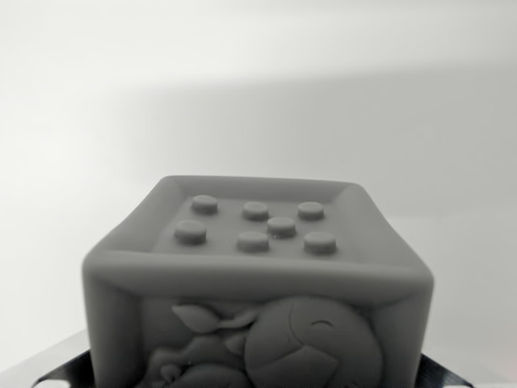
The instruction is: Destack cube
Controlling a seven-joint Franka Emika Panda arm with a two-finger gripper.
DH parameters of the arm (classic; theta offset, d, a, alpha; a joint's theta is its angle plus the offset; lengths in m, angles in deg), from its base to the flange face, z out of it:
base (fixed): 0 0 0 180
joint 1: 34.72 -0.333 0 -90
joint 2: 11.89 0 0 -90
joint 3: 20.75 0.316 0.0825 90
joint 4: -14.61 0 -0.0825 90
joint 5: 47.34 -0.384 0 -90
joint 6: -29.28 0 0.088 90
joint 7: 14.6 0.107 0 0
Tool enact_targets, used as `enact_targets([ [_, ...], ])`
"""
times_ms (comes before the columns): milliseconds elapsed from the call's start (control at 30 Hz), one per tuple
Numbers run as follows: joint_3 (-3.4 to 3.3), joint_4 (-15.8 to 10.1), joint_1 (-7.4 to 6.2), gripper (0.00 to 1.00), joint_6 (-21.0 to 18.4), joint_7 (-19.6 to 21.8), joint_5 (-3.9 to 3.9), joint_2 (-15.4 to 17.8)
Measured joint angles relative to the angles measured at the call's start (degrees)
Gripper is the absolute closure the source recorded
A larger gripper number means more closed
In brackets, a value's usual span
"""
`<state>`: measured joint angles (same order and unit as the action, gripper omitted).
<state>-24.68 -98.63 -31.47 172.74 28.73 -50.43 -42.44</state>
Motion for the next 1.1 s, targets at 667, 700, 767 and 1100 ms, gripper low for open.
enact_targets([
  [667,0.43,3.8,-1.67,1.00,0.8,3.5,0.00,-4.5],
  [700,0.43,3.9,-1.66,1.00,1.1,3.5,0.00,-5.0],
  [767,0.44,4.1,-1.65,1.00,1.8,3.5,-0.03,-6.0],
  [1100,0.63,5.1,-1.54,1.00,4.0,3.5,-0.29,-9.1],
])
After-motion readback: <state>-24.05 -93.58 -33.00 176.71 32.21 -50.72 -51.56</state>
